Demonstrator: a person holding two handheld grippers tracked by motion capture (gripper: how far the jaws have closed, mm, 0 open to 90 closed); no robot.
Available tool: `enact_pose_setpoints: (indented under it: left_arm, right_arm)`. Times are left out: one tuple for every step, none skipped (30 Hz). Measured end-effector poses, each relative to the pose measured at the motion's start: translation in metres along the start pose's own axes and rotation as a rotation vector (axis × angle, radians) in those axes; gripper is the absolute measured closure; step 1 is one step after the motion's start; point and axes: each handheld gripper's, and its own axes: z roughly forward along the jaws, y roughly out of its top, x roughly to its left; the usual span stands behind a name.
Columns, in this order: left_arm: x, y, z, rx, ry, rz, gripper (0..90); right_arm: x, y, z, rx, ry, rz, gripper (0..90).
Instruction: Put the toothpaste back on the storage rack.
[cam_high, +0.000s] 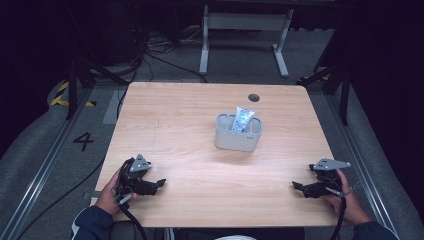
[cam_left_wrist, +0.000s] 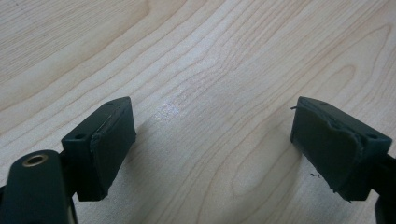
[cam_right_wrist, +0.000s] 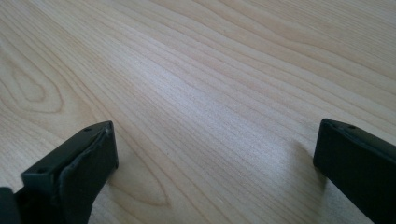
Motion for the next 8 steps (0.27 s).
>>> enact_pose_setpoints:
  left_arm:
    - [0.0001, 0.0, 0.0001, -0.001, 0.0, -0.001, 14.4]
    - [0.0001, 0.0, -0.0001, 0.0, 0.001, -0.001, 14.4]
    - [0.0003, 0.0001, -0.0002, 0.003, 0.002, 0.0, 14.4]
    - [0.0005, 0.0002, -0.0001, 0.002, 0.005, 0.0, 14.3]
    - [0.0004, 0.0002, 0.0, 0.002, 0.004, -0.002, 14.3]
    - [0.0006, 0.0003, 0.0002, 0.002, 0.004, -0.002, 14.2]
    - [0.0006, 0.0004, 0.0002, 0.002, 0.004, -0.003, 14.0]
    - [0.0006, 0.0004, 0.0003, 0.002, 0.004, -0.003, 13.9]
  right_arm:
    - [0.0, 0.0, 0.0, 0.0, 0.0, 0.0, 0.1]
    - [0.0, 0.0, 0.0, 0.0, 0.0, 0.0, 0.1]
    - [0.0, 0.0, 0.0, 0.0, 0.0, 0.0, 0.1]
    - [0.0, 0.0, 0.0, 0.0, 0.0, 0.0, 0.1]
    - [-0.0001, 0.0001, 0.0001, 0.0, 0.002, -0.001, 0.1]
    - [-0.0001, 0.0001, 0.0001, 0.0, 0.001, -0.001, 0.1]
    - [-0.0002, 0.0001, 0.0002, 0.0, 0.002, -0.002, 0.1]
    - [-0.0003, 0.0002, 0.0002, 0.0, 0.002, -0.002, 0.1]
